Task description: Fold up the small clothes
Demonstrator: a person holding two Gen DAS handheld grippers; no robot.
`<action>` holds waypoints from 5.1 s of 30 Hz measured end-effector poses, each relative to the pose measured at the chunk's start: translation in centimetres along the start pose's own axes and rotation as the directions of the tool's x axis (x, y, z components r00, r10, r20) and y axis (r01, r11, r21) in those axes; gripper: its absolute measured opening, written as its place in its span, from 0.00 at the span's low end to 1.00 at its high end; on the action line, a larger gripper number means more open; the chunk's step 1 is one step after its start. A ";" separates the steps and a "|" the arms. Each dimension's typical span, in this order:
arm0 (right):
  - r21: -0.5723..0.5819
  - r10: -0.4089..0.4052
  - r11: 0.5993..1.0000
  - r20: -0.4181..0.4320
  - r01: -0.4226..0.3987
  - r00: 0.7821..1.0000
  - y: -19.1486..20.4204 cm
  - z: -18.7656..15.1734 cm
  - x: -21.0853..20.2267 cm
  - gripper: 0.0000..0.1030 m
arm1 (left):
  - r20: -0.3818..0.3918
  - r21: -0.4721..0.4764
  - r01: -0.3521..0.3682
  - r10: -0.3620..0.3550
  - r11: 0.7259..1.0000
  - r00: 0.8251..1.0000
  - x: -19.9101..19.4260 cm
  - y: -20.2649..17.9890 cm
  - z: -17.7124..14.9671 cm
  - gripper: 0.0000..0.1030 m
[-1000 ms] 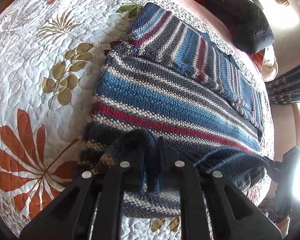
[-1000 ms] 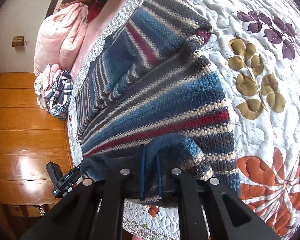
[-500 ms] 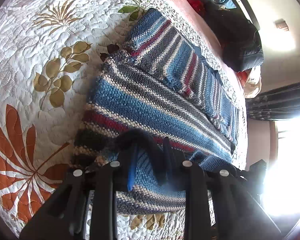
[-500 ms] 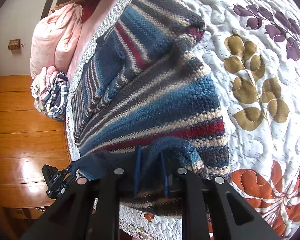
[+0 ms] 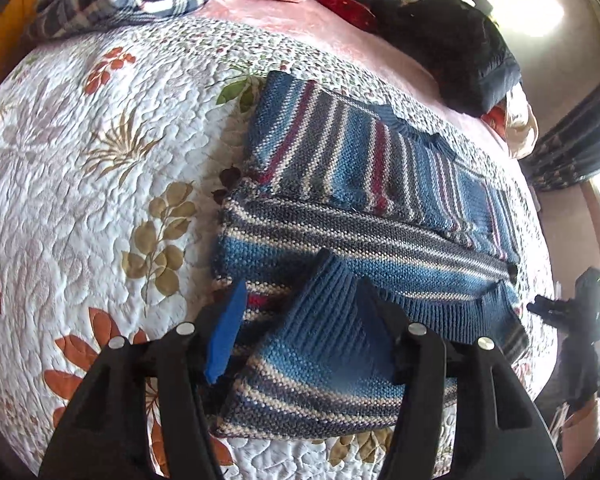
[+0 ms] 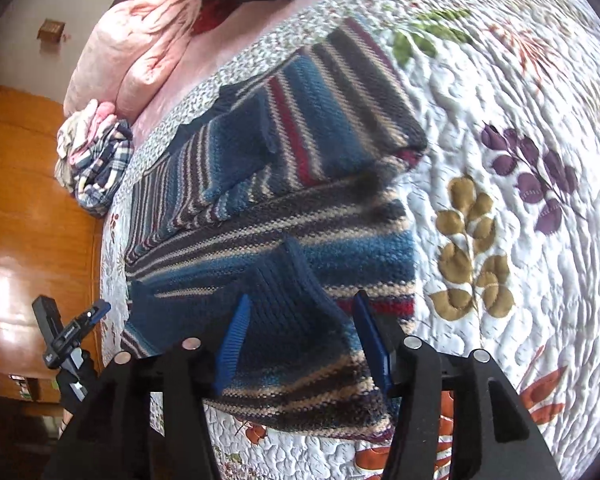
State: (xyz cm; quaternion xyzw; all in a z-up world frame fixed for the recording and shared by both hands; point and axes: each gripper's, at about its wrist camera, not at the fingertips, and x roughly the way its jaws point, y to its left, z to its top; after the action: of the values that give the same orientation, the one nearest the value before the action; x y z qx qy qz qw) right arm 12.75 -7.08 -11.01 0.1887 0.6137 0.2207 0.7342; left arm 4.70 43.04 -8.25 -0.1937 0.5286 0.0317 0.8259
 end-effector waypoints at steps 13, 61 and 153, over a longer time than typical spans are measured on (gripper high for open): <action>-0.235 -0.174 0.962 -0.130 0.140 0.976 2.9 1.9 6.9 0.58 | -0.117 0.217 -0.112 0.140 0.970 0.983 6.9 -2.2 -0.1 0.63; -0.240 -0.130 0.953 0.231 0.186 0.964 9.6 16.7 -1.6 0.08 | 0.321 0.151 -0.181 0.125 0.972 0.939 3.3 -10.6 17.3 0.08; 0.048 -0.016 0.999 0.050 0.013 0.999 -5.1 9.0 3.7 0.36 | 0.007 0.101 -0.068 0.067 0.993 0.998 12.8 -12.7 6.1 0.70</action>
State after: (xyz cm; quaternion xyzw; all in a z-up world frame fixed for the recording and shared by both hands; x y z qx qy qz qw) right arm 22.61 -9.34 -15.26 0.2074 0.6013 0.1958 0.7463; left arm 18.82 31.51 -13.75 -0.1336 0.5341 0.0332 0.8341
